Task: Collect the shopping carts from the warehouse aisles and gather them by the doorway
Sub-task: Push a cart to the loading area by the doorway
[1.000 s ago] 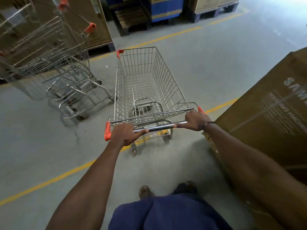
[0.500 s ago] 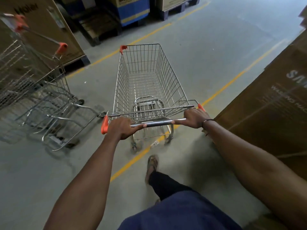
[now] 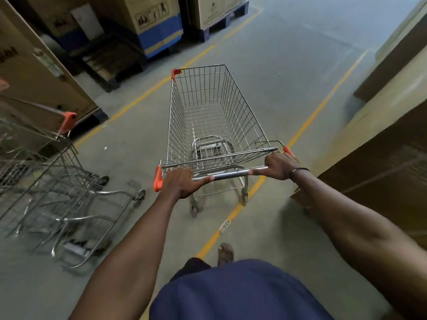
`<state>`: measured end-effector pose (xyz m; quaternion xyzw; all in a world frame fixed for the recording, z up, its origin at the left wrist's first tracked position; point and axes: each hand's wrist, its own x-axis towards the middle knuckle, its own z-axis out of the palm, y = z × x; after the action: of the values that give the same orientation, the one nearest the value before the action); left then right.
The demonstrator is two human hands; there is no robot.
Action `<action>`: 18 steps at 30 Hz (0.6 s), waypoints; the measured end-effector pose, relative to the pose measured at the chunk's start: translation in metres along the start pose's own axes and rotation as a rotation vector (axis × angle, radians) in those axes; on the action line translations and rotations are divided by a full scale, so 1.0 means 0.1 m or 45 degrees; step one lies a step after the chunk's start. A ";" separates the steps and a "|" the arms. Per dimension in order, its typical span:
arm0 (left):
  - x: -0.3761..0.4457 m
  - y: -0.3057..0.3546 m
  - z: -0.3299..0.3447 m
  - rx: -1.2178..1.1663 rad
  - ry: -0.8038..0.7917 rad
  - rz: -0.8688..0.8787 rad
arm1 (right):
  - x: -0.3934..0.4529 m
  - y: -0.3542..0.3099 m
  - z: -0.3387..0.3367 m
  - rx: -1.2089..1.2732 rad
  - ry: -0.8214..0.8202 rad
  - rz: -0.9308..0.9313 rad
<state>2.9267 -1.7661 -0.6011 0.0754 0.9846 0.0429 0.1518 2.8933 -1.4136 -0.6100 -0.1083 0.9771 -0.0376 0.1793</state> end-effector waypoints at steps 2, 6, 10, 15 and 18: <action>0.20 -0.11 -0.14 0.028 -0.018 0.042 | 0.16 -0.05 -0.04 0.029 0.011 0.026; 0.74 -0.38 -0.37 0.060 -0.040 0.147 | 0.50 -0.16 -0.13 0.051 0.025 0.107; 1.45 -0.75 -0.57 0.038 -0.025 0.278 | 0.95 -0.35 -0.30 0.113 0.057 0.220; 2.31 -1.14 -0.88 0.079 -0.014 0.450 | 1.50 -0.56 -0.42 0.206 0.093 0.377; 2.80 -1.31 -1.05 0.129 -0.027 0.548 | 1.77 -0.67 -0.45 0.230 0.065 0.488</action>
<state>2.6130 -1.8562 -0.5973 0.2917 0.9451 0.0241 0.1454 2.7286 -1.5172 -0.6208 0.0968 0.9767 -0.0929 0.1673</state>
